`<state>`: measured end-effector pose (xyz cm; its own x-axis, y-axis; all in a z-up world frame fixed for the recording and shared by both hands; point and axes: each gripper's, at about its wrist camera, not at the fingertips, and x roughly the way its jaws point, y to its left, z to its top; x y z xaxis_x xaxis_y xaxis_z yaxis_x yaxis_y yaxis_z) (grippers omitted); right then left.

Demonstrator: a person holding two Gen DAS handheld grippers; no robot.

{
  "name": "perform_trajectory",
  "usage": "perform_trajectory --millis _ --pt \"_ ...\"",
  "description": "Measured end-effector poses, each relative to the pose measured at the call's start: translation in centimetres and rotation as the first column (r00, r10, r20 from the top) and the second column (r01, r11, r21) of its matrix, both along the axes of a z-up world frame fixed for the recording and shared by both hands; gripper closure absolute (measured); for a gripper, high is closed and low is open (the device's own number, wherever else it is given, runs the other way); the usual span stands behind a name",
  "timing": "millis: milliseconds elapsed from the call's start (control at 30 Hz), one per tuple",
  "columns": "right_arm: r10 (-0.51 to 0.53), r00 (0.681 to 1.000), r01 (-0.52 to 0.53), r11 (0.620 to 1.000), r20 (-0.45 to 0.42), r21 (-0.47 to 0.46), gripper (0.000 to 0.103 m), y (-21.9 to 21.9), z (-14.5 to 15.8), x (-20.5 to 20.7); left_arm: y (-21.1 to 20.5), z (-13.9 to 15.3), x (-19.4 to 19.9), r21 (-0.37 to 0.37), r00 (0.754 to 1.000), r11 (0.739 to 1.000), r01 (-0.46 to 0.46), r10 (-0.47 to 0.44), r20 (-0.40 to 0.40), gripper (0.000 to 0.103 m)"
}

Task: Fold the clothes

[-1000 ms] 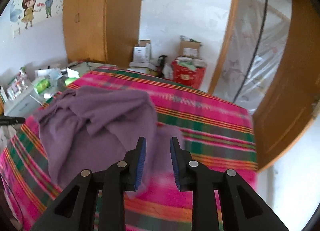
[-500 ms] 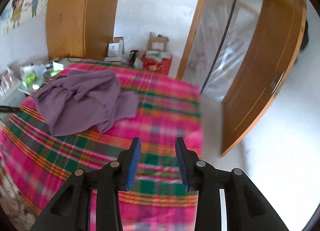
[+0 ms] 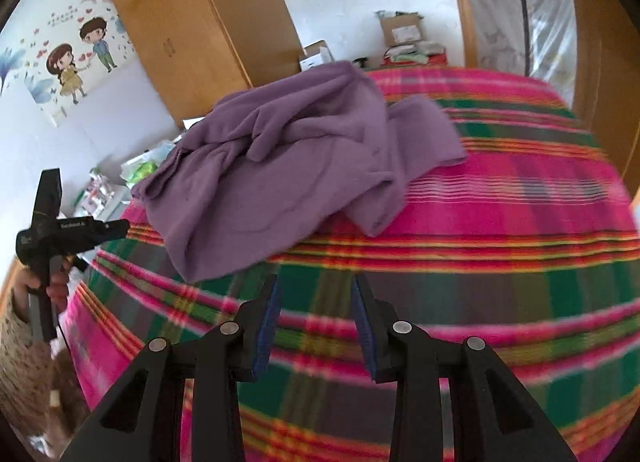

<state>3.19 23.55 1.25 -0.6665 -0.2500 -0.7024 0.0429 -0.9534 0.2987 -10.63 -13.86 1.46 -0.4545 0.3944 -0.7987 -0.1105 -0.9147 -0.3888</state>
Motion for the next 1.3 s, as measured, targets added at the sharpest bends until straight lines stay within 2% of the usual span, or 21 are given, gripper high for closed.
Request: perform_trajectory --millis 200,300,400,467,633,733,833,967,1100,1200,1300 --pt "-0.014 0.999 0.016 0.997 0.032 -0.077 0.064 -0.6 -1.7 -3.7 -1.3 -0.9 -1.7 -0.034 0.998 0.998 -0.062 0.062 0.010 0.075" --pt "-0.019 0.999 0.023 0.996 0.047 -0.086 0.064 -1.0 -2.4 -5.0 -1.7 -0.9 -2.4 -0.066 0.997 0.994 -0.082 0.081 -0.017 0.074" --pt "-0.035 0.999 0.037 0.996 0.029 -0.080 0.062 -1.3 -2.4 -5.7 -1.2 -0.6 -3.0 -0.151 0.996 0.986 -0.071 0.060 -0.073 0.074" --pt "-0.045 0.999 0.046 0.996 0.024 -0.079 0.062 -1.7 -2.4 -6.3 -0.7 -0.5 -3.4 -0.208 0.993 0.977 -0.052 0.029 -0.111 0.074" --pt "-0.021 0.999 0.026 0.981 0.026 -0.193 0.062 -2.9 -2.6 -6.5 0.8 0.3 -4.2 -0.366 0.979 0.930 -0.045 -0.032 -0.203 0.074" --pt "-0.044 0.999 0.048 0.978 0.028 -0.201 0.061 -3.7 -2.3 -5.9 1.2 0.6 -5.0 -0.390 0.974 0.920 -0.036 -0.055 -0.218 0.074" --pt "-0.093 0.996 0.091 0.981 0.000 -0.174 0.059 -4.5 -1.2 -4.0 2.0 0.7 -5.5 -0.441 0.965 0.897 -0.024 -0.095 -0.244 0.074" --pt "-0.089 0.996 0.085 0.979 -0.013 -0.183 0.056 -5.7 -0.2 -2.1 2.4 0.1 -6.6 -0.457 0.970 0.889 -0.003 -0.109 -0.219 0.074" --pt "-0.070 0.997 0.071 0.930 0.015 -0.362 0.056 -6.6 -0.1 -1.0 1.8 0.0 -7.2 -0.423 0.970 0.906 -0.017 -0.087 -0.227 0.074" --pt "0.006 1.000 0.007 0.890 0.028 -0.457 0.056 -8.8 -0.7 -1.6 1.7 -0.1 -7.5 -0.429 0.969 0.903 -0.017 -0.090 -0.229 0.074" --pt "0.052 0.998 -0.022 0.853 0.043 -0.521 0.056 -10.4 -1.3 -2.5 1.4 -0.1 -7.8 -0.403 0.971 0.915 -0.007 -0.089 -0.221 0.074"
